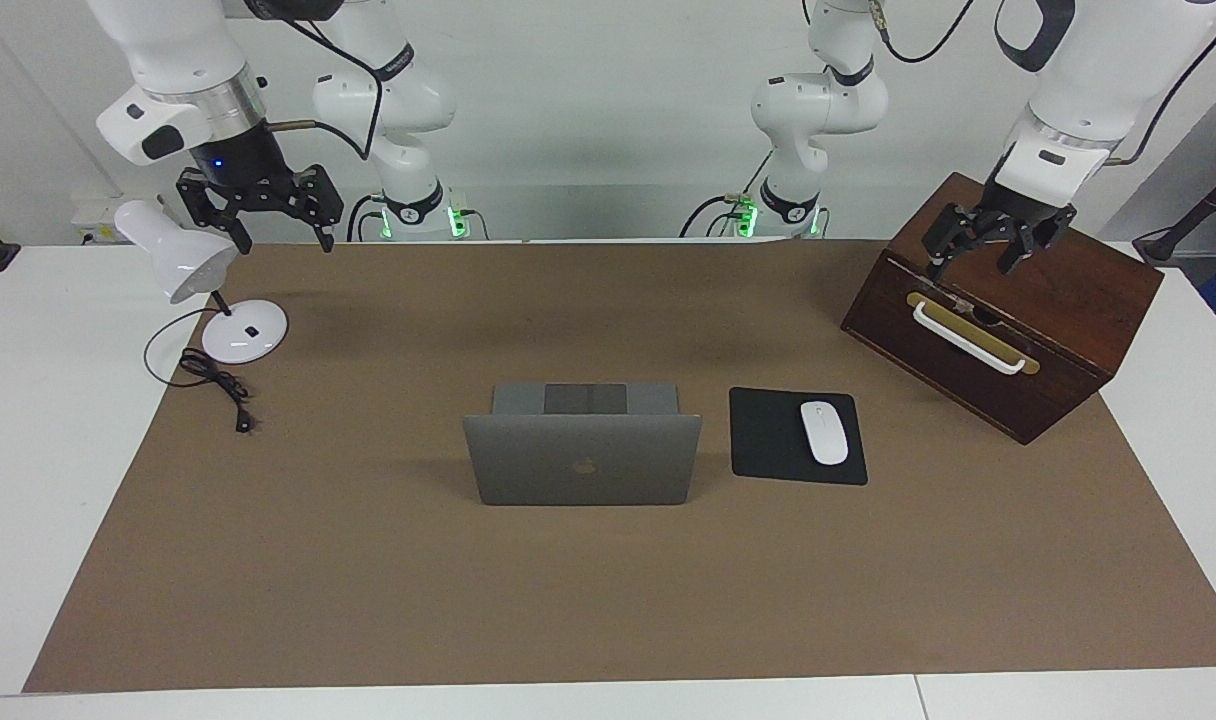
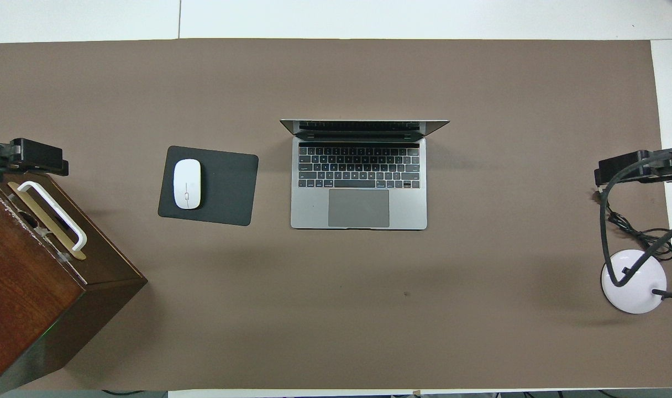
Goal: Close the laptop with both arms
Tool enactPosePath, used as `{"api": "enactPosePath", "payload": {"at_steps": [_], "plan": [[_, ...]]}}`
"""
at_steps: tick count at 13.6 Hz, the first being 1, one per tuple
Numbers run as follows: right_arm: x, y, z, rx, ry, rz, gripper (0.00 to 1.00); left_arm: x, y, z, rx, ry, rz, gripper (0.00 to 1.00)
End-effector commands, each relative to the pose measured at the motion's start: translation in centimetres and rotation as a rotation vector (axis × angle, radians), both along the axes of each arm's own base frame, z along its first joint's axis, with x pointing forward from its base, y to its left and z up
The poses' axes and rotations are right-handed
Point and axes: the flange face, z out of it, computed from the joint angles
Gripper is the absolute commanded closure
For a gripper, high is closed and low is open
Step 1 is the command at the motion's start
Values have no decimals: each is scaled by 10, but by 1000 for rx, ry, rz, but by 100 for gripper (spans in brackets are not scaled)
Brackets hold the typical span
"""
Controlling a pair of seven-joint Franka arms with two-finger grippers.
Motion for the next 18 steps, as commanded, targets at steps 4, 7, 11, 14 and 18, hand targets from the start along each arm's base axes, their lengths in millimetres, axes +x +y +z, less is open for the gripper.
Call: {"api": "enactPosePath", "payload": {"at_steps": [4, 7, 11, 14, 18], "plan": [[-5, -3, 0, 23, -16, -23, 0, 3, 1, 4, 15, 4, -3, 0], [-5, -3, 0, 23, -17, -25, 0, 7, 1, 5, 3, -45, 23, 0], [-5, -4, -1, 23, -16, -27, 0, 7, 6, 4, 2, -40, 80, 0], [-5, -4, 0, 23, -17, -27, 0, 6, 3, 2, 2, -28, 103, 97], [-5, -4, -1, 23, -16, -25, 0, 0, 3, 0, -2, -20, 127, 100]]}}
